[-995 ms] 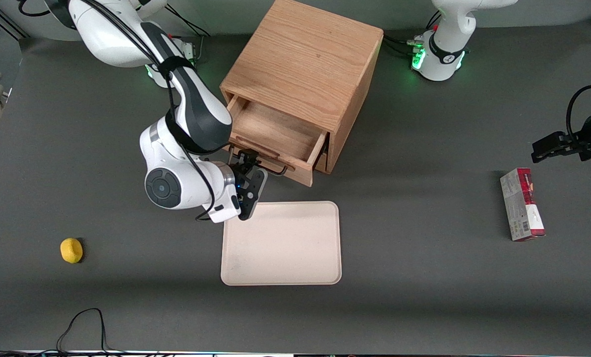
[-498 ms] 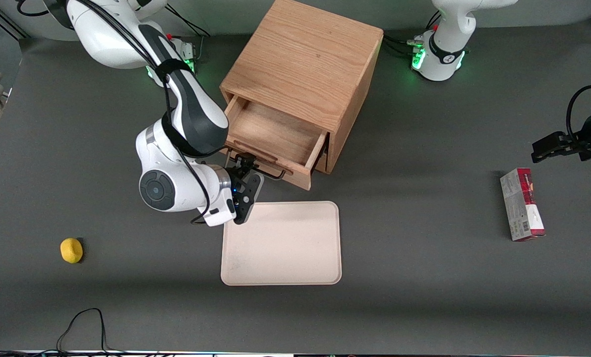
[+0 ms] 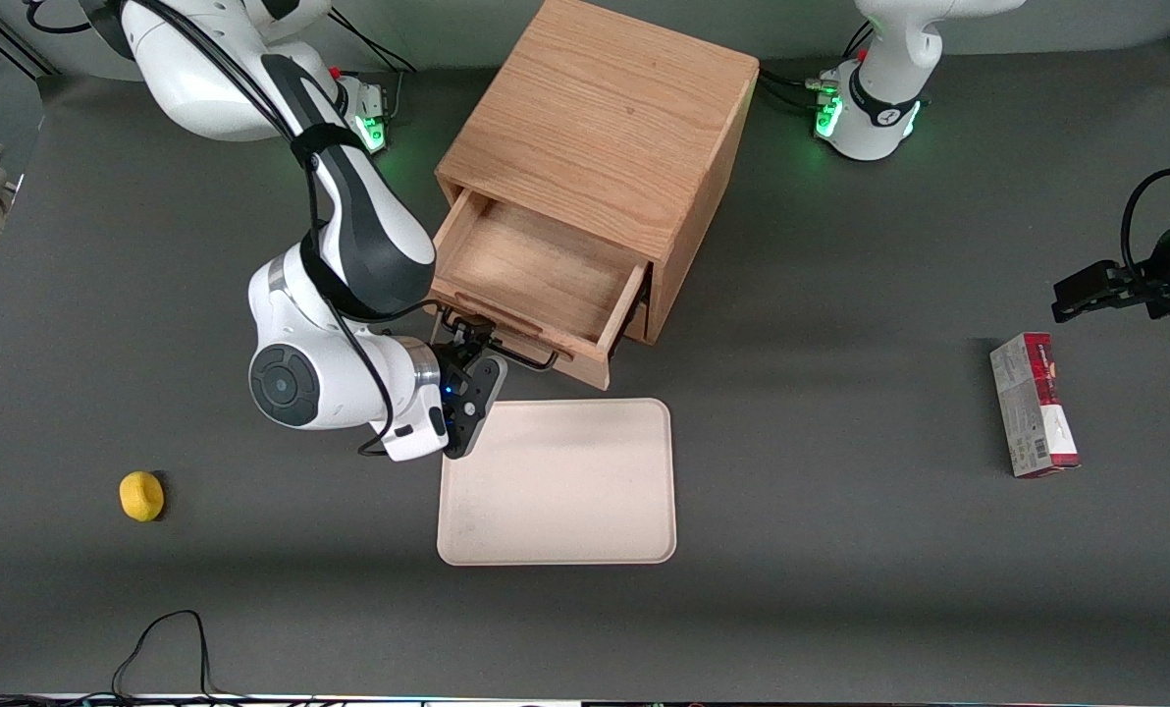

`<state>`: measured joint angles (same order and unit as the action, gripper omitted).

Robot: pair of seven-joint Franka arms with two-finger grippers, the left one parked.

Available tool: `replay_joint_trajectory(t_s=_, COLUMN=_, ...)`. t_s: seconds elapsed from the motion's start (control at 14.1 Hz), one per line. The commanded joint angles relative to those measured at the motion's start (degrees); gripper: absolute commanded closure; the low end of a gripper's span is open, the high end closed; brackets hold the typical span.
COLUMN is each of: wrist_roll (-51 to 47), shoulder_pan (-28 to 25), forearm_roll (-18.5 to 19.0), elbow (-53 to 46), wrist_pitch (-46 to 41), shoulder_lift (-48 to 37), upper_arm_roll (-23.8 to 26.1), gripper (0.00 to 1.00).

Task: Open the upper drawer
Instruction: 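Keep pulling the upper drawer out with the right gripper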

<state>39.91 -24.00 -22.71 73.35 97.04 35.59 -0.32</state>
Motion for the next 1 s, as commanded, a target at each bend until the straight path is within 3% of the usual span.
replay_joint_trajectory(t_s=0.0, wrist_roll=1.39, shoulder_pan=1.15, forearm_roll=0.73, elbow=-3.21, wrist_pitch=-0.10, shoulder_lift=1.59, upper_arm_roll=0.23, gripper=0.00)
replay_joint_trajectory(t_s=0.92, wrist_roll=0.96, shoulder_pan=1.85, forearm_roll=0.64, elbow=-5.23, wrist_pitch=5.61, shoulder_lift=3.96, upper_arm_roll=0.23, gripper=0.00)
